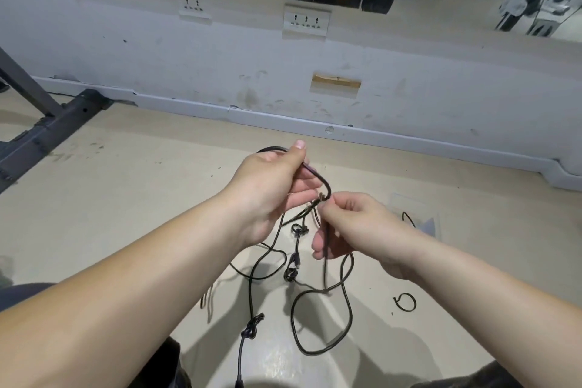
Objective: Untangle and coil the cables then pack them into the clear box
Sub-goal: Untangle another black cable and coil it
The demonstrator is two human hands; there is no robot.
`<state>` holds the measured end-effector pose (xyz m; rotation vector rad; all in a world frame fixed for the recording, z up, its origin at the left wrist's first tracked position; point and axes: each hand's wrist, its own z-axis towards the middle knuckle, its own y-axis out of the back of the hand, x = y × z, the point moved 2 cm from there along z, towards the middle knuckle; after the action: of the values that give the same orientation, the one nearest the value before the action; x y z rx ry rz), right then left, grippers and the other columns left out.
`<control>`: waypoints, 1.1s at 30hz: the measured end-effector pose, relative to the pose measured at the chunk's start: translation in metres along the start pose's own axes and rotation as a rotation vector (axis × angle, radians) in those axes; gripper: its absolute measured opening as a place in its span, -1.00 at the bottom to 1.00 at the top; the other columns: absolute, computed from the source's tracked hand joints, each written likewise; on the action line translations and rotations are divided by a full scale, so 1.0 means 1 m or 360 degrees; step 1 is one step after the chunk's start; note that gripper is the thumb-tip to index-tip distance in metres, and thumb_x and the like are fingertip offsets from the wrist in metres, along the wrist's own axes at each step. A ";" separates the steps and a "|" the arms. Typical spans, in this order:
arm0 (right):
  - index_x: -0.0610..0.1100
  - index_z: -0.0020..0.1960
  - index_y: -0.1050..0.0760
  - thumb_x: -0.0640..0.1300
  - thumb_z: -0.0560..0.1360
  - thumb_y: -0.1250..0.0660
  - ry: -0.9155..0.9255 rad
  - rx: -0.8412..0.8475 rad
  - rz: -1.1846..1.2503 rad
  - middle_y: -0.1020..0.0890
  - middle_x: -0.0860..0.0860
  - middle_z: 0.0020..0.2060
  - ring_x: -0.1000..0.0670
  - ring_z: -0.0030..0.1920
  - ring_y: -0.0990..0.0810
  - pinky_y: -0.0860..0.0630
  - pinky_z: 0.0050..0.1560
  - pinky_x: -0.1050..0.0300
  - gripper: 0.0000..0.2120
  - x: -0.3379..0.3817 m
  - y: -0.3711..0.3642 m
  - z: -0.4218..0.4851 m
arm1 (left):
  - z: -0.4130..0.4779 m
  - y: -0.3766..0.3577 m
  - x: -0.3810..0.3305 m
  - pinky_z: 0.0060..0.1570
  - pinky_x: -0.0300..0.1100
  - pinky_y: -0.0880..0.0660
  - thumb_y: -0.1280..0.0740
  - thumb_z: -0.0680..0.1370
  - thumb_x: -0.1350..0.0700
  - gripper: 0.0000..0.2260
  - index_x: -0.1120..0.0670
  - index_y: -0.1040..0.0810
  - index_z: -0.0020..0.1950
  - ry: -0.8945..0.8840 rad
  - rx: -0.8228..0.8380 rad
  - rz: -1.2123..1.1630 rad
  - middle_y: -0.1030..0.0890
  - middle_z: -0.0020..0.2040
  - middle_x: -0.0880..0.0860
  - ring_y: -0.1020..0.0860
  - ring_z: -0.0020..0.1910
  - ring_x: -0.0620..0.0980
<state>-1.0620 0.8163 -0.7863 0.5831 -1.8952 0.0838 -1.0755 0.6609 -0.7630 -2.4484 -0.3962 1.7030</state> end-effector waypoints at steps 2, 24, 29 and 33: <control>-0.15 -0.11 -0.44 -0.09 0.65 -0.15 0.0006 -0.0043 -0.0033 -0.64 -0.19 -0.38 -0.15 -0.39 -0.63 -0.62 -0.24 0.00 -0.78 0.003 0.004 0.000 | -0.002 -0.001 0.002 0.11 -0.11 -0.64 -0.41 0.61 -0.12 -0.76 0.05 -0.64 0.08 -0.0163 0.0178 0.0637 -0.74 0.03 0.02 -0.71 0.06 -0.08; -0.14 -0.18 -0.55 0.03 0.69 -0.23 0.0385 0.0232 -0.0388 -0.49 -0.07 -0.40 -0.04 -0.35 -0.45 -0.48 -0.24 0.08 -0.64 0.006 0.039 -0.012 | -0.012 -0.011 0.006 -0.16 -0.21 -0.54 -0.17 0.75 0.04 -0.73 0.06 -0.62 0.02 0.0051 0.0295 0.0559 -0.70 -0.19 0.01 -0.66 -0.22 -0.07; -0.16 -0.20 -0.53 0.06 0.68 -0.24 0.0320 0.0129 -0.0871 -0.64 -0.08 -0.31 0.01 -0.28 -0.51 -0.51 -0.13 -0.03 -0.62 -0.013 0.059 0.002 | 0.002 0.005 -0.001 -0.25 -0.02 -0.70 -0.01 0.74 0.15 -0.76 0.13 -0.43 0.03 0.0292 -0.0007 0.0154 -0.68 -0.29 0.11 -0.76 -0.26 0.12; -0.18 -0.19 -0.51 0.14 0.64 -0.22 -0.0199 0.0040 -0.1447 -0.58 0.03 -0.36 -0.01 -0.29 -0.51 -0.53 -0.11 0.07 -0.57 -0.055 0.071 0.015 | 0.013 0.017 -0.003 -0.28 0.01 -0.70 -0.02 0.74 0.13 -0.75 0.10 -0.44 -0.01 0.0191 -0.0221 0.0258 -0.52 -0.23 0.08 -0.69 -0.42 -0.02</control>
<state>-1.0905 0.8928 -0.8260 1.4315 -1.5825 -0.5267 -1.0860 0.6432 -0.7693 -2.7351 -0.3197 1.6258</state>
